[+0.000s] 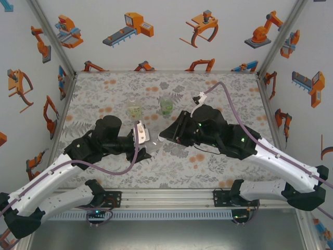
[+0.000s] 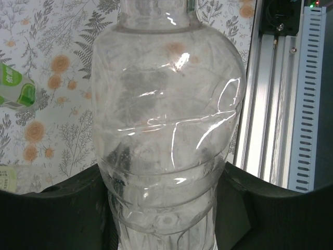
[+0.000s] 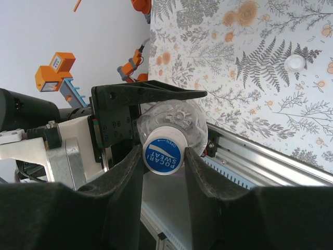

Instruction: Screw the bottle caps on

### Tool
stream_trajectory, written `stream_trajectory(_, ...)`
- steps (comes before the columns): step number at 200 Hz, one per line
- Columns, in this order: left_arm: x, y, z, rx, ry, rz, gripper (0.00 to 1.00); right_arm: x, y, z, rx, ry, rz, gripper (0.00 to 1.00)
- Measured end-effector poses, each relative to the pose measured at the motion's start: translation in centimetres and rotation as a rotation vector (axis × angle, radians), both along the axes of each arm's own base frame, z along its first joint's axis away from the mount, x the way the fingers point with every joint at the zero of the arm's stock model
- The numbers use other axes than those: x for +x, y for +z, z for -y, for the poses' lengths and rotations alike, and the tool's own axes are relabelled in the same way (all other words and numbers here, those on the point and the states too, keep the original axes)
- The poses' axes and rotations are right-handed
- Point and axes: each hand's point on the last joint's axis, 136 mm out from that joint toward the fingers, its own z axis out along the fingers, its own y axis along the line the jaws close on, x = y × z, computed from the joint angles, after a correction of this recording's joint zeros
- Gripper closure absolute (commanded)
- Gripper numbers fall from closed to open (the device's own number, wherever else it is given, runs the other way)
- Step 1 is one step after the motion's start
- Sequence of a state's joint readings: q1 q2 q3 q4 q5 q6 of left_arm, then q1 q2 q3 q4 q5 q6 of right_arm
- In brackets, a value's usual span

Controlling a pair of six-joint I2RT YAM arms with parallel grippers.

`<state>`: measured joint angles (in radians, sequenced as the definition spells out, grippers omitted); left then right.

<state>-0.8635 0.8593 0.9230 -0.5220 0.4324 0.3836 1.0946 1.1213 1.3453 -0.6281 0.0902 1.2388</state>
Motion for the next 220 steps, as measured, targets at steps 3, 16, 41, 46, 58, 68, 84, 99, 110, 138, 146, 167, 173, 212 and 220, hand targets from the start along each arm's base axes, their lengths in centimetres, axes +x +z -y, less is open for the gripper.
stream_trajectory(3,0.0,0.0,0.0,0.000,0.003,-0.002,0.27,0.0,0.0,0.0,-0.003,-0.001,0.000,1.00)
stream_trajectory(16,0.0,0.2,0.0,-0.008,0.003,0.004,0.16,0.3,-0.2,0.2,-0.020,-0.014,0.003,1.00)
stream_trajectory(41,-0.1,1.0,-0.1,-0.032,0.003,0.019,0.11,0.9,-1.0,0.9,-0.069,-0.042,0.008,1.00)
stream_trajectory(46,-0.2,1.0,-0.2,-0.035,0.003,0.021,0.11,1.0,-1.3,1.1,-0.083,-0.044,0.008,1.00)
stream_trajectory(58,-0.1,1.2,-0.2,-0.038,0.007,0.026,0.10,1.4,-1.6,1.7,-0.116,-0.055,0.013,1.00)
stream_trajectory(68,-0.1,1.2,-0.3,-0.040,0.012,0.028,0.10,1.7,-1.8,2.2,-0.140,-0.065,0.019,1.00)
stream_trajectory(84,0.1,1.3,-0.4,-0.038,0.026,0.037,0.10,2.3,-2.0,3.4,-0.184,-0.081,0.031,1.00)
stream_trajectory(99,0.4,1.4,-0.6,-0.037,0.048,0.044,0.09,3.1,-2.3,4.8,-0.241,-0.102,0.046,1.00)
stream_trajectory(110,0.7,1.5,-0.8,-0.037,0.071,0.048,0.08,3.6,-2.3,5.9,-0.282,-0.117,0.056,1.00)
stream_trajectory(138,1.7,1.6,-1.4,-0.034,0.147,0.046,0.05,6.0,-1.2,9.6,-0.389,-0.180,0.102,1.00)
stream_trajectory(146,1.9,1.5,-1.6,-0.033,0.171,0.041,0.04,6.9,-0.7,10.9,-0.422,-0.205,0.118,1.00)
stream_trajectory(167,2.7,1.4,-2.0,-0.029,0.238,0.021,0.04,9.4,0.1,14.2,-0.518,-0.263,0.156,1.00)
stream_trajectory(173,3.0,1.3,-2.2,-0.028,0.259,0.013,0.04,10.1,0.2,15.1,-0.547,-0.275,0.162,1.00)
stream_trajectory(212,4.4,0.6,-3.6,-0.016,0.402,-0.055,0.03,15.7,-1.0,18.8,-0.737,-0.290,0.168,1.00)
stream_trajectory(220,4.6,0.4,-3.9,-0.015,0.425,-0.070,0.03,16.8,-1.6,19.1,-0.762,-0.281,0.164,1.00)
